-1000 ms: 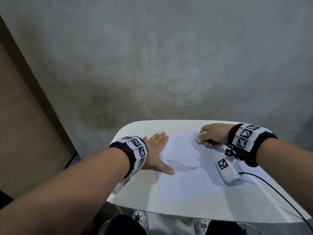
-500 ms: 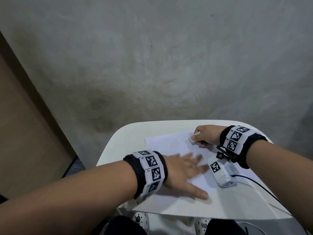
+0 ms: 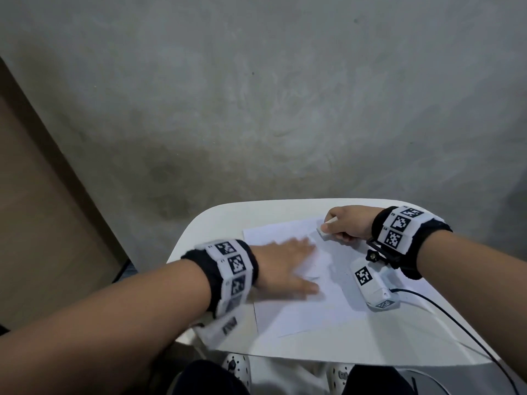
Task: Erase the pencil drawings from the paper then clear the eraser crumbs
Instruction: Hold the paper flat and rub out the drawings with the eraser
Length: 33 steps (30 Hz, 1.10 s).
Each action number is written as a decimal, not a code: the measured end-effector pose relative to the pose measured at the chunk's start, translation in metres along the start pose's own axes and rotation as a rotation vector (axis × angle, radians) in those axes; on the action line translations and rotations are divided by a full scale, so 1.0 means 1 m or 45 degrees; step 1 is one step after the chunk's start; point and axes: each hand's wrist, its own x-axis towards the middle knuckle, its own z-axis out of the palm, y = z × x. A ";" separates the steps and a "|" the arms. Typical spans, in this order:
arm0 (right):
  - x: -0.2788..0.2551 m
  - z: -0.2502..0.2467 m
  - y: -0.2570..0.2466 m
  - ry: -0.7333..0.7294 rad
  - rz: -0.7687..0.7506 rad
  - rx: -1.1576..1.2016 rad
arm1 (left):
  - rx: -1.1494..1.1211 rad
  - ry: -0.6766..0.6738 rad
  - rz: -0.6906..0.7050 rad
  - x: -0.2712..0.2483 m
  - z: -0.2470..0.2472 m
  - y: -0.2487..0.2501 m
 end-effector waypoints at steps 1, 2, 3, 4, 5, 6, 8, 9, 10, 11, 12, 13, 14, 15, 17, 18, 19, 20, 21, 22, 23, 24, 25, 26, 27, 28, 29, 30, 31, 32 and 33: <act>-0.003 0.000 -0.003 -0.016 0.001 -0.034 | 0.016 0.040 -0.147 -0.002 0.000 -0.018; -0.004 -0.001 -0.005 -0.011 0.009 -0.052 | 0.045 0.049 -0.250 -0.004 0.001 -0.036; -0.005 -0.002 -0.008 0.022 0.020 -0.064 | 0.063 0.025 -0.300 -0.005 0.003 -0.050; -0.004 -0.002 -0.011 0.083 0.026 -0.085 | 0.061 -0.009 -0.316 -0.007 0.004 -0.060; -0.002 -0.003 -0.015 0.144 0.020 -0.108 | 0.044 -0.030 -0.313 -0.009 0.004 -0.064; 0.000 -0.003 -0.019 0.174 0.005 -0.111 | 0.027 -0.038 -0.303 -0.009 0.005 -0.065; 0.002 0.002 -0.031 0.168 -0.023 -0.066 | 0.019 -0.038 -0.293 -0.008 0.005 -0.063; 0.002 0.005 -0.037 0.146 -0.038 -0.050 | 0.019 -0.032 -0.293 -0.007 0.005 -0.061; 0.001 0.007 -0.042 0.116 -0.057 -0.045 | 0.023 -0.028 -0.296 -0.006 0.004 -0.061; 0.001 0.011 -0.047 0.077 -0.077 -0.052 | 0.029 -0.020 -0.297 -0.005 0.004 -0.061; 0.000 0.014 -0.052 0.040 -0.096 -0.082 | 0.035 -0.008 -0.293 -0.005 0.003 -0.061; -0.001 0.017 -0.056 0.021 -0.113 -0.161 | 0.036 0.006 -0.282 -0.005 0.002 -0.061; -0.002 0.020 -0.061 0.027 -0.137 -0.296 | 0.032 0.017 -0.270 -0.005 0.001 -0.061; -0.004 0.022 -0.066 0.054 -0.171 -0.469 | 0.023 0.018 -0.259 -0.004 0.000 -0.061; -0.007 0.026 -0.074 0.106 -0.232 -0.792 | 0.000 -0.004 -0.251 -0.002 0.000 -0.062; -0.007 0.030 -0.078 0.118 -0.243 -0.893 | 0.004 -0.018 -0.249 -0.002 0.000 -0.063; -0.007 0.035 -0.081 0.120 -0.240 -0.971 | 0.014 -0.028 -0.249 -0.001 0.000 -0.065; -0.007 0.042 -0.085 0.103 -0.224 -1.030 | 0.021 -0.036 -0.249 0.000 0.000 -0.066; -0.006 0.051 -0.088 0.067 -0.200 -1.080 | 0.021 -0.044 -0.244 0.001 0.000 -0.066; -0.003 0.060 -0.091 0.017 -0.168 -1.127 | 0.018 -0.047 -0.237 0.001 0.001 -0.067; -0.001 0.068 -0.093 -0.024 -0.140 -1.185 | 0.012 -0.049 -0.230 0.002 0.003 -0.067; 0.001 0.072 -0.095 -0.044 -0.125 -1.238 | 0.012 -0.046 -0.229 0.002 0.004 -0.067; 0.004 0.071 -0.095 -0.041 -0.117 -1.275 | 0.017 -0.044 -0.229 0.003 0.005 -0.067; 0.008 0.067 -0.096 -0.007 -0.109 -1.299 | 0.030 -0.044 -0.235 0.004 0.006 -0.068; 0.010 0.061 -0.094 0.027 -0.100 -1.303 | 0.043 -0.046 -0.241 0.004 0.007 -0.068; 0.012 0.056 -0.094 0.056 -0.080 -1.330 | 0.055 -0.046 -0.248 0.005 0.009 -0.069; 0.013 0.056 -0.095 0.059 -0.065 -1.397 | 0.058 -0.041 -0.248 0.005 0.008 -0.069; 0.010 0.060 -0.097 0.026 -0.064 -1.444 | 0.056 -0.034 -0.250 0.004 0.008 -0.068; 0.007 0.068 -0.100 -0.008 -0.094 -1.467 | 0.045 -0.025 -0.245 0.003 0.008 -0.066; 0.004 0.076 -0.102 -0.046 -0.127 -1.445 | 0.026 -0.019 -0.248 0.002 0.008 -0.065; 0.000 0.081 -0.101 -0.070 -0.174 -1.366 | 0.012 -0.016 -0.253 0.001 0.008 -0.064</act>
